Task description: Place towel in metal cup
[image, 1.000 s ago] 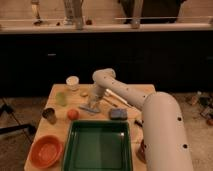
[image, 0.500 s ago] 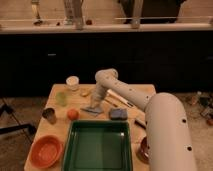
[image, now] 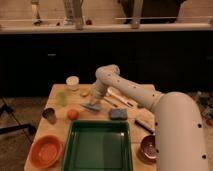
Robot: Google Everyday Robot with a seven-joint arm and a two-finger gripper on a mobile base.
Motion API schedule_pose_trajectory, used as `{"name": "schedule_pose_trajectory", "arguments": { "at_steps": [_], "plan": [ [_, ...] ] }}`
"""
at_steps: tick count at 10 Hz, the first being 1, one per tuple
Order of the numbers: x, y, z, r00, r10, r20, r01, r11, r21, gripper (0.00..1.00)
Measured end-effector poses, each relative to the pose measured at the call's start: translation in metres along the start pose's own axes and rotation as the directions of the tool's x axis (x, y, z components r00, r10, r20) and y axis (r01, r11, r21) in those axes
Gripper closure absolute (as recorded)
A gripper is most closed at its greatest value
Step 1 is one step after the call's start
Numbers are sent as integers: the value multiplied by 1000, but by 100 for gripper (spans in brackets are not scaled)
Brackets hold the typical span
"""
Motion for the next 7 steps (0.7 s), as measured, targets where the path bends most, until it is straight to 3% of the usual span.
{"name": "schedule_pose_trajectory", "arguments": {
  "at_steps": [7],
  "plan": [
    [-57,-1,-50,991,-128,28,125,987,100,100]
  ]
}}
